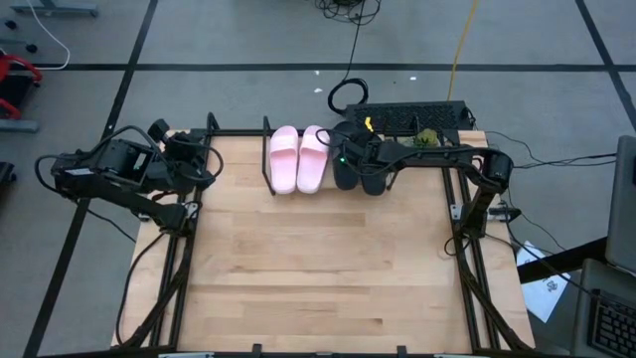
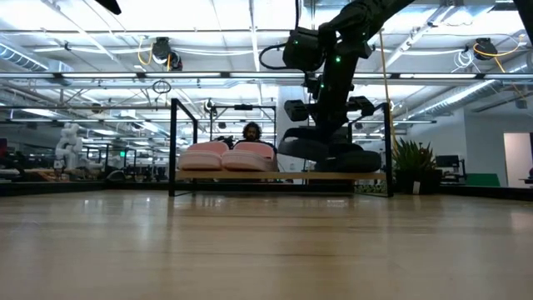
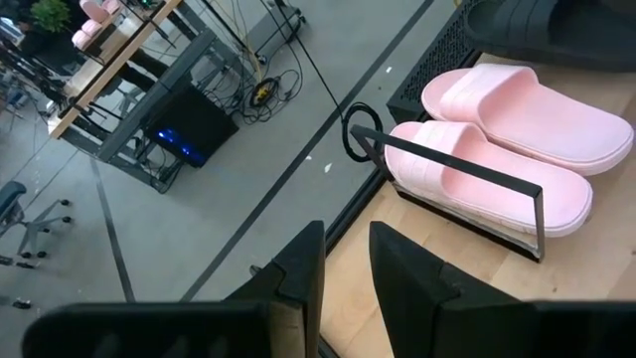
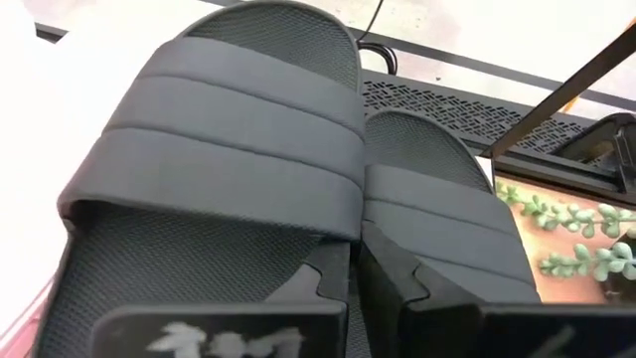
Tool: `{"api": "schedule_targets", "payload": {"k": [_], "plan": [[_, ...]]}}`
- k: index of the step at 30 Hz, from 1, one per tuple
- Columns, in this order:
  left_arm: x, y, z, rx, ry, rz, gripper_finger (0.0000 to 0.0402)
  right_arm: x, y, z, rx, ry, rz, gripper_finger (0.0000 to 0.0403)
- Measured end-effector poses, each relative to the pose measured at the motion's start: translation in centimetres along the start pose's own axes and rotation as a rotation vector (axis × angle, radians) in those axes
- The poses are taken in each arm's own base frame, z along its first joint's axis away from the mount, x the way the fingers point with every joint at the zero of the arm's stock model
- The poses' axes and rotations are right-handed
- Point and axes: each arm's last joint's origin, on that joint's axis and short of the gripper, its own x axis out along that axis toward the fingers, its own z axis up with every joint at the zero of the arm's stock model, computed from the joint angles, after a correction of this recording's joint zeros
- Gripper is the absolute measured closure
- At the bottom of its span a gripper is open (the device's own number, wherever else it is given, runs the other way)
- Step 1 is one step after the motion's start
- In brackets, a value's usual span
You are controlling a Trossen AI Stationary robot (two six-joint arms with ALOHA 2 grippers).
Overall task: Pick and place slides into the shelf
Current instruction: Put the black slipper on the shelf
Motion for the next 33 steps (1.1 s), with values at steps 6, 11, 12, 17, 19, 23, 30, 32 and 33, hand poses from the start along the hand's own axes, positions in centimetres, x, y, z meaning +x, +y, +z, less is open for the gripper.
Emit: {"api": "schedule_targets", "payload": {"k": [6,11,12,17,19,23,30,32,33], "plan": [[0.0,0.0,0.0,0.0,0.0,0.0,0.0316,0.0,0.0,-0.03,-0.003,0.007,0.003,0.0403],[0.0,0.0,0.0,-0.001,0.0,0.0,0.0316,0.0,0.03,-0.07,-0.006,0.021,0.016,0.0403],[0.0,0.0,0.0,-0.001,0.0,0.0,0.0316,0.0,0.03,-0.08,-0.006,0.021,0.016,0.0403],[0.0,0.0,0.0,-0.003,0.0,0.0,0.0316,0.0,0.05,-0.07,-0.026,0.022,0.02,0.0403],[-0.01,0.01,0.0,-0.003,0.0,0.0,0.0316,0.0,0.07,-0.07,-0.03,0.025,0.024,0.0403],[-0.01,0.01,0.0,-0.003,0.0,0.0,0.0316,0.09,0.16,-0.17,-0.032,0.04,0.035,0.0403],[-0.01,0.0,0.01,-0.003,-0.001,0.0,0.0316,0.46,0.42,-0.54,-0.044,0.051,0.028,0.0403],[-0.01,0.01,0.0,-0.003,-0.001,0.0,0.0316,0.45,0.41,-0.54,-0.044,0.052,0.028,0.0403],[-0.01,0.0,0.01,-0.002,-0.001,0.0,0.0316,0.45,0.39,-0.55,-0.045,0.052,0.026,0.0403]]}}
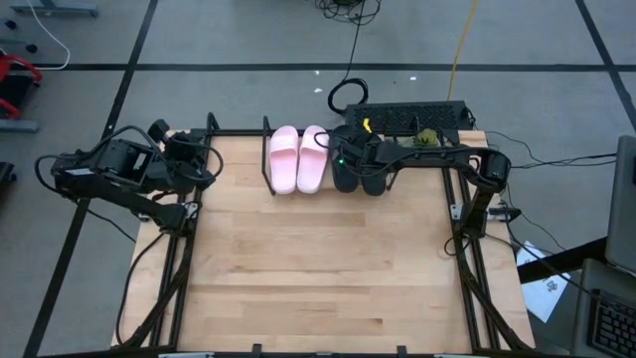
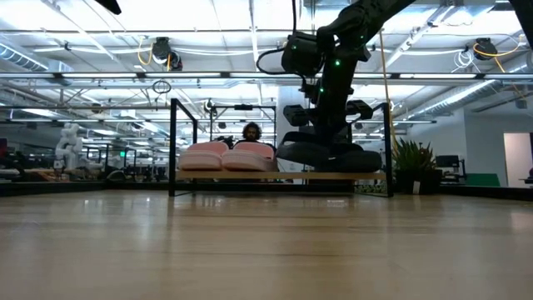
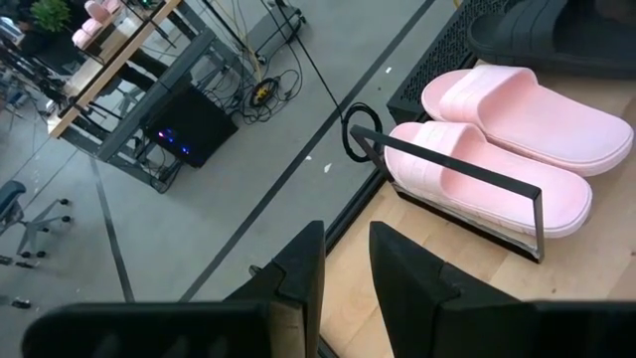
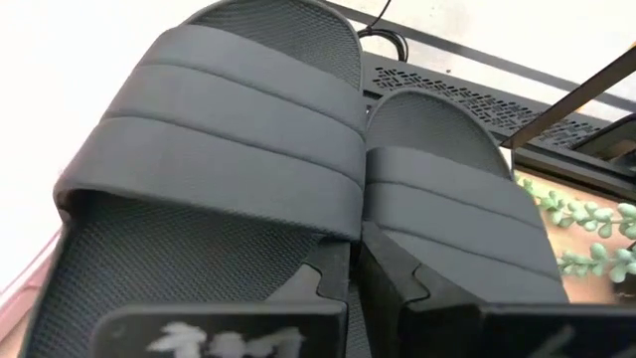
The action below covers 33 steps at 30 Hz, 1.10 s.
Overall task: Pick and place slides into the shelf
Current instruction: Put the black slipper on the shelf
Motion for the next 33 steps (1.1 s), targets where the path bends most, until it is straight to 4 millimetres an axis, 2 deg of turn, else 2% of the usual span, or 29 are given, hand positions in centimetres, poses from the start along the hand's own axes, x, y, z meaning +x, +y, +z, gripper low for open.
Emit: {"api": "schedule_targets", "payload": {"k": [33], "plan": [[0.0,0.01,0.0,-0.005,0.0,0.0,0.0316,-0.38,0.0,0.86,-0.025,-0.028,-0.018,0.0403]]}}
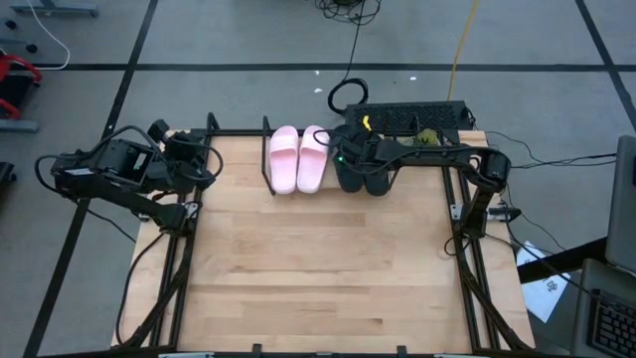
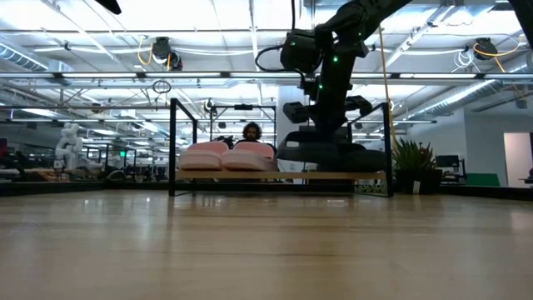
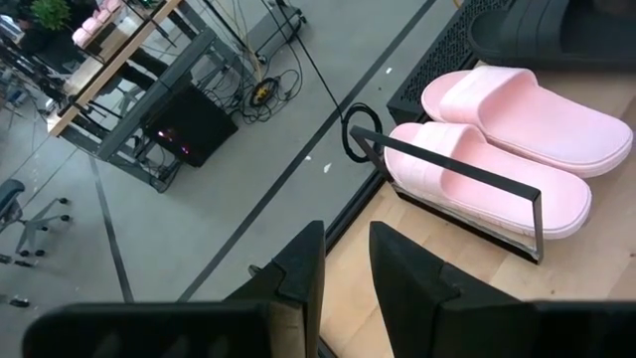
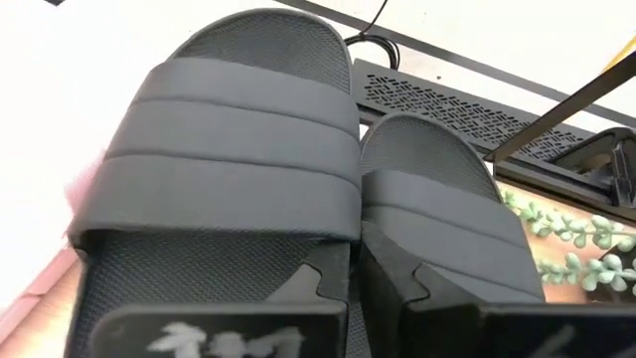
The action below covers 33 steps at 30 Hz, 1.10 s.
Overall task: Pick and place slides into the shelf
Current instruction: Put the black slipper on the shelf
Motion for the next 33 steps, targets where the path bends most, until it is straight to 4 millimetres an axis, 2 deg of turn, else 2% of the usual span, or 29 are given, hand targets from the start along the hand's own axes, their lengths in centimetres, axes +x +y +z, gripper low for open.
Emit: {"api": "schedule_targets", "payload": {"k": [11,33], "plan": [[0.0,0.0,0.0,0.009,0.0,-0.001,0.0316,1.1,0.4,-0.9,0.007,0.031,-0.003,0.0403],[0.0,0.1,0.0,0.018,-0.009,0.016,0.0316,1.1,0.2,-0.8,-0.007,0.024,-0.028,0.0403]]}}
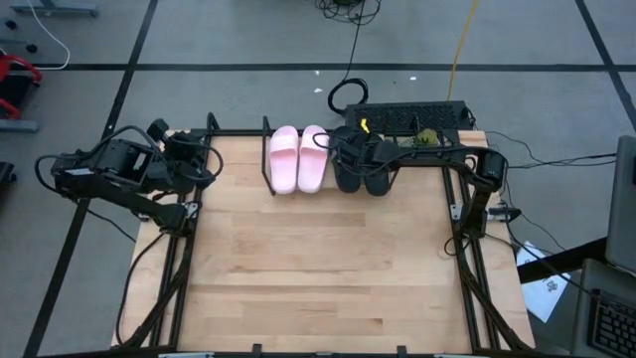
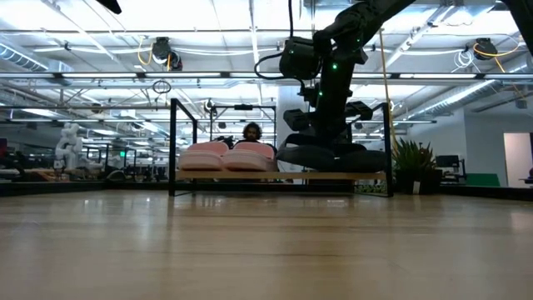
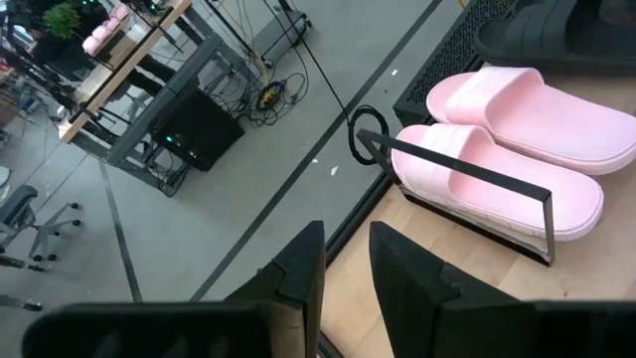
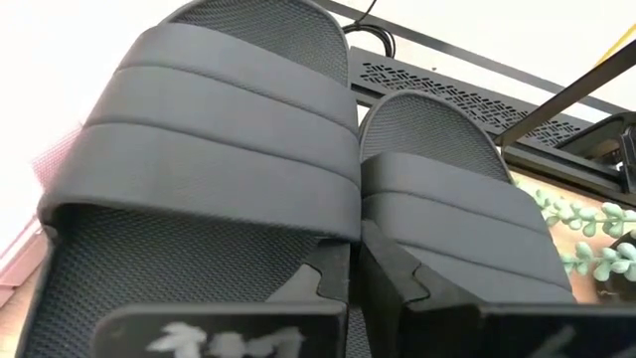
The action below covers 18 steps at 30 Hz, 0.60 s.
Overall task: Pick and place slides into the shelf
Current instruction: Put the black slipper on the shelf
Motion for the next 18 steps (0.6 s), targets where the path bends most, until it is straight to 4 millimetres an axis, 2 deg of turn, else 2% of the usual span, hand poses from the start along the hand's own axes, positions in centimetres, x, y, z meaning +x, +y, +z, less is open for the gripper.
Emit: {"api": "schedule_targets", "payload": {"k": [9,18], "plan": [[0.0,0.0,0.1,-0.007,-0.004,-0.002,0.0316,-1.3,-0.6,0.7,-0.01,-0.054,-0.009,0.0403],[0.0,-0.1,0.2,-0.017,-0.015,-0.007,0.0316,-1.2,-0.7,0.8,-0.007,-0.041,0.007,0.0403]]}}
